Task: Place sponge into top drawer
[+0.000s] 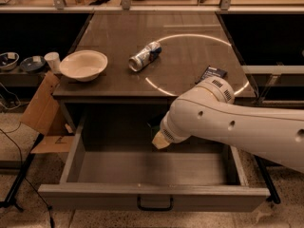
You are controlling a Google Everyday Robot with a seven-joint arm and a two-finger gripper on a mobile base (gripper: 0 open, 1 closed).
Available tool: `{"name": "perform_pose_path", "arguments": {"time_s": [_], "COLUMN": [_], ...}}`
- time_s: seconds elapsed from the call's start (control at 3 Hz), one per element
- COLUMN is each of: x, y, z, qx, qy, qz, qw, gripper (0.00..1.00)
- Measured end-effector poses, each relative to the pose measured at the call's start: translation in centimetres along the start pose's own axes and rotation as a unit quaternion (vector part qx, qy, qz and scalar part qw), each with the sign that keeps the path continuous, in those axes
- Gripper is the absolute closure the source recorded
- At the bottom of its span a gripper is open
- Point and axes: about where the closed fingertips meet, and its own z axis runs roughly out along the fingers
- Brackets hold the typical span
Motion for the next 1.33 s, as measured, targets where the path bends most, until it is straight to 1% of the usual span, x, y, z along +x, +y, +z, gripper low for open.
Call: {"name": "perform_pose_path", "arguments": {"time_s": [0.33, 0.67, 1.0, 1.33], "x": [-1.0, -2.4, -2.9, -2.6], "y": [-0.2, -0.9, -1.1, -1.0], "z": [0.8, 1.3, 1.9, 2.4], "qx": [0.000, 0.009, 0.014, 0.013], "qy": [0.000, -0.004, -0.005, -0.001], "qz": [0.037, 0.096, 0.145, 0.166], "qw": [0.9993, 0.9953, 0.9894, 0.9860], "gripper": [1.00, 1.00, 1.00, 0.82]}}
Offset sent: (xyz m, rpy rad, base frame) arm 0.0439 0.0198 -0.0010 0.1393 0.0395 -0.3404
